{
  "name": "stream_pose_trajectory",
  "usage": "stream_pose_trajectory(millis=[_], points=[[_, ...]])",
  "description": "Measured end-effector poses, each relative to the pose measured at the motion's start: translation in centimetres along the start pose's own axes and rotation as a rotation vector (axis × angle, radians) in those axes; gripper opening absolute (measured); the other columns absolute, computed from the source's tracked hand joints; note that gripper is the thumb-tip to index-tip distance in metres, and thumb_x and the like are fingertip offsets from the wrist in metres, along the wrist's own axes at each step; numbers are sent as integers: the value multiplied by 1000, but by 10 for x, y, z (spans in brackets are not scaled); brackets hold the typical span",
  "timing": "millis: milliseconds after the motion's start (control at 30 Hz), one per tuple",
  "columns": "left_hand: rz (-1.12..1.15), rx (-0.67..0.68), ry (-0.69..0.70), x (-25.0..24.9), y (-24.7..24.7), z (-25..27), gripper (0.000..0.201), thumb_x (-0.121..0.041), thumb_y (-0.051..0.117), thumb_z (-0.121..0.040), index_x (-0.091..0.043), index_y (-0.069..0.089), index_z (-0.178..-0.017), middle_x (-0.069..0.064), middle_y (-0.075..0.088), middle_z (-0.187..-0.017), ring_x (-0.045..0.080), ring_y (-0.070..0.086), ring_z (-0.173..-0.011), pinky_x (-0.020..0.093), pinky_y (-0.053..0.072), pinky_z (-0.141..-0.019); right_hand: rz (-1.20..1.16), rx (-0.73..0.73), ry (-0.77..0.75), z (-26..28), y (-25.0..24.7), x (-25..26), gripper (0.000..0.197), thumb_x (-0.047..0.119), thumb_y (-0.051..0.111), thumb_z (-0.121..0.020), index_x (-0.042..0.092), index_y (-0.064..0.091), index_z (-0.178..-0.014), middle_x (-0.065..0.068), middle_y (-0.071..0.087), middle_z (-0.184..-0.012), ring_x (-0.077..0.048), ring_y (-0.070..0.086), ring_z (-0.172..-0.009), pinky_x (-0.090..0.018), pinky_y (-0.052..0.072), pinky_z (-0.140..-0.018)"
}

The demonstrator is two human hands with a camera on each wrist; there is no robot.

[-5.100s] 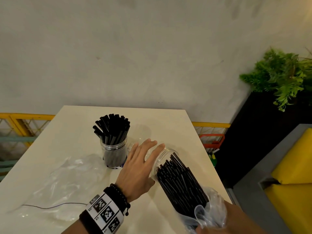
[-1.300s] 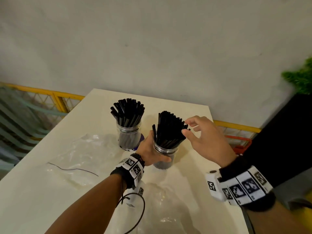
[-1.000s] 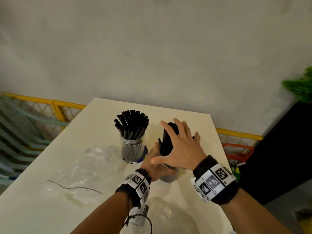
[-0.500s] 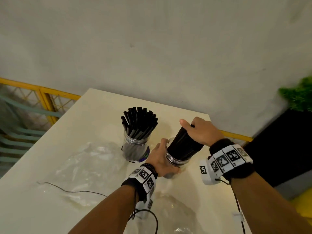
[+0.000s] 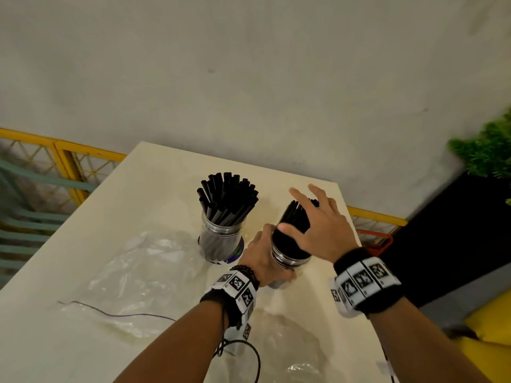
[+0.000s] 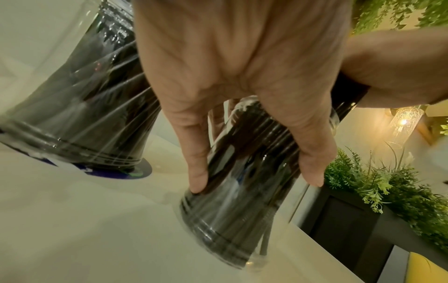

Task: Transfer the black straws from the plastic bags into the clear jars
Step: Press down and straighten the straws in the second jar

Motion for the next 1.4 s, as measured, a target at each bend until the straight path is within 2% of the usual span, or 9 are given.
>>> stream_pose_trajectory(millis=[100,267,433,600,767,1000,1200,1333,1400], points=[[1,-2,3,-1,-2,0,96,-46,85,-49,-26,32,-127,1,57,-124,26,61,-110,47,55,-96,-54,-32,19,-17,1,-1,50,64,52,-84,31,51,-123,-1,52,-117,-37,59,-104,-47,53,-85],[-3,13,10,0,-2,-1,100,-44,86,-49,-27,29,-130,2,57,-127,24,58,-115,46,53,-100,-64,-128,46,-20,-5,-4,44,57,52,-88,19,58,-108,2,47,-92,-34,60,-91,-42,52,-79],[0,8,13,0,-3,-1,97,-44,86,-52,-29,30,-130,0,56,-126,24,58,-113,45,53,-99,-88,17,124,-18,-1,-9,46,63,50,-87,22,52,-107,2,47,-99,-30,58,-100,-43,49,-83],[-11,12,17,0,-2,-1,97,-41,87,-55,-28,28,-132,2,55,-129,26,57,-116,45,52,-99,-276,-113,83,-21,-24,2,52,67,47,-86,35,48,-127,-1,49,-130,-27,50,-123,-50,45,-100],[-15,1,16,3,-1,-2,99,-42,88,-53,-28,28,-130,1,56,-127,25,58,-117,44,52,-100,163,89,29,-17,-5,28,46,56,36,-96,40,46,-137,4,39,-147,-28,35,-135,-58,35,-103],[-3,12,13,3,3,-4,103,-39,89,-54,-27,27,-136,4,55,-132,26,57,-120,46,52,-103,168,-47,227,0,7,11,34,39,47,-95,18,55,-120,-9,49,-123,-37,48,-110,-37,40,-67],[4,5,5,3,1,-4,102,-42,88,-53,-29,28,-134,2,56,-129,25,58,-116,45,52,-101,133,-167,24,-16,-20,12,28,40,50,-95,16,60,-105,-7,55,-104,-32,57,-94,-40,51,-72],[-19,26,14,3,-2,-7,103,-43,88,-53,-29,26,-134,4,58,-129,27,60,-114,47,54,-99,61,117,-174,-19,-12,4,24,47,52,-91,27,63,-97,3,54,-101,-22,55,-97,-40,51,-85],[-11,36,15,3,-3,-8,105,-41,89,-54,-27,27,-137,5,57,-131,28,60,-116,46,53,-101,-147,55,-187,-20,-19,-4,20,44,57,-90,29,67,-99,4,61,-104,-18,58,-99,-38,49,-92]])
Point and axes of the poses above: each hand's wrist, its own z-axis away from the middle knuckle, its own y-axis out of the palm, x = y × z, the point moved 4 cm from there along -z, towards the middle knuckle
